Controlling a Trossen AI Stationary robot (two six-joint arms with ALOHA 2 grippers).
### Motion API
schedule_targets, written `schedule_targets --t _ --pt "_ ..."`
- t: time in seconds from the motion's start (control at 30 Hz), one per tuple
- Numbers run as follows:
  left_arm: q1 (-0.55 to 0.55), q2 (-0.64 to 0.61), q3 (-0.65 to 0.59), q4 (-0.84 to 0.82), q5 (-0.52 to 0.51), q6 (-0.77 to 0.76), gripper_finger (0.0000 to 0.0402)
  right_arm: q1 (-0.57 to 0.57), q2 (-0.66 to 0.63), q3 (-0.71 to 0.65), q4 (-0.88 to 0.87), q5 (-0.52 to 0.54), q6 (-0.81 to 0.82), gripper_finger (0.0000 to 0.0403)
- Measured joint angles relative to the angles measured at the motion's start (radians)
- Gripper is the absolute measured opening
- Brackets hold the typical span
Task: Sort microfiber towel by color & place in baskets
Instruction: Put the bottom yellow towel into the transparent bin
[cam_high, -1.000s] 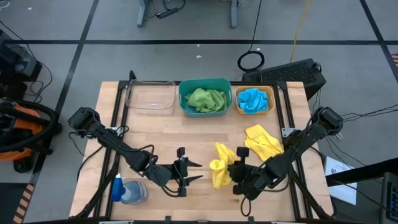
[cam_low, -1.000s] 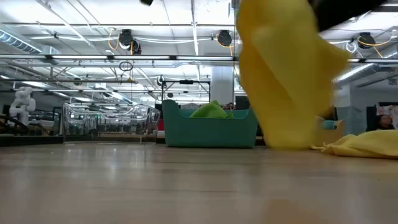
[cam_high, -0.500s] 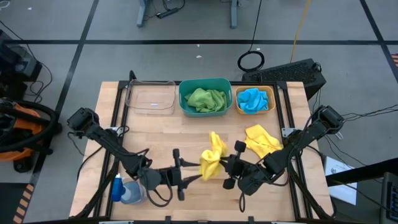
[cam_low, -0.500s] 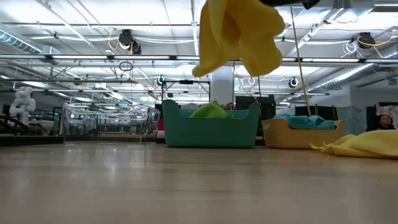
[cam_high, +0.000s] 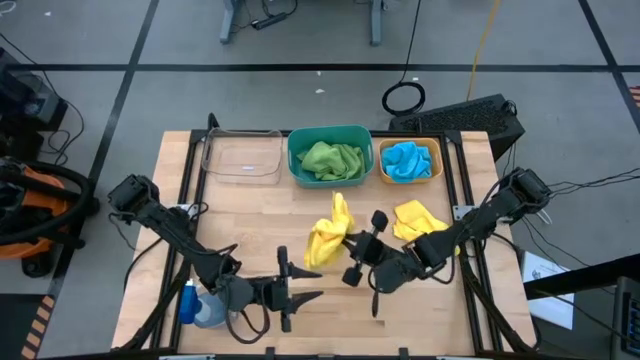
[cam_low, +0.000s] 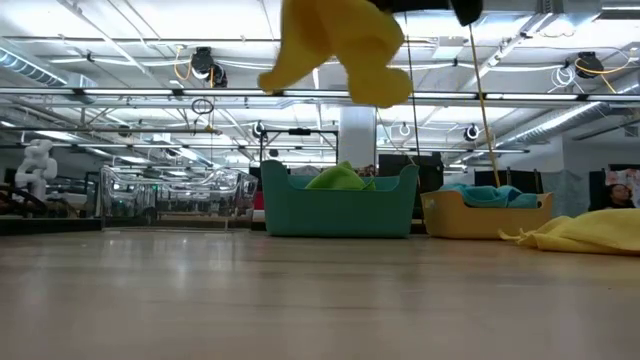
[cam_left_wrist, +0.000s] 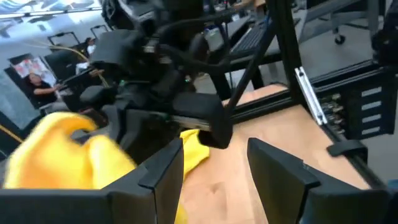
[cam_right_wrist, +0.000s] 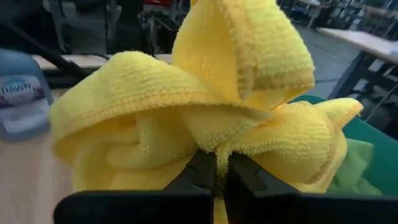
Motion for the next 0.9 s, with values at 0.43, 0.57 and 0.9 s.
schedule_targets --t 0.43,0.57,0.9 --pt "-0.007 0.055 0.000 -0.003 -0.244 0.228 0.0186 -0.007 0.000 0.000 0.158 -0.221 -0.045 0.0006" --pt "-0.008 0.054 0.000 -0.002 -0.226 0.232 0.0213 0.002 0.000 0.000 0.158 -0.235 -0.044 0.0006" --pt "0.049 0.054 0.000 -0.010 -0.252 0.301 0.0378 0.002 0.000 0.000 0.158 -0.332 -0.043 0.0006"
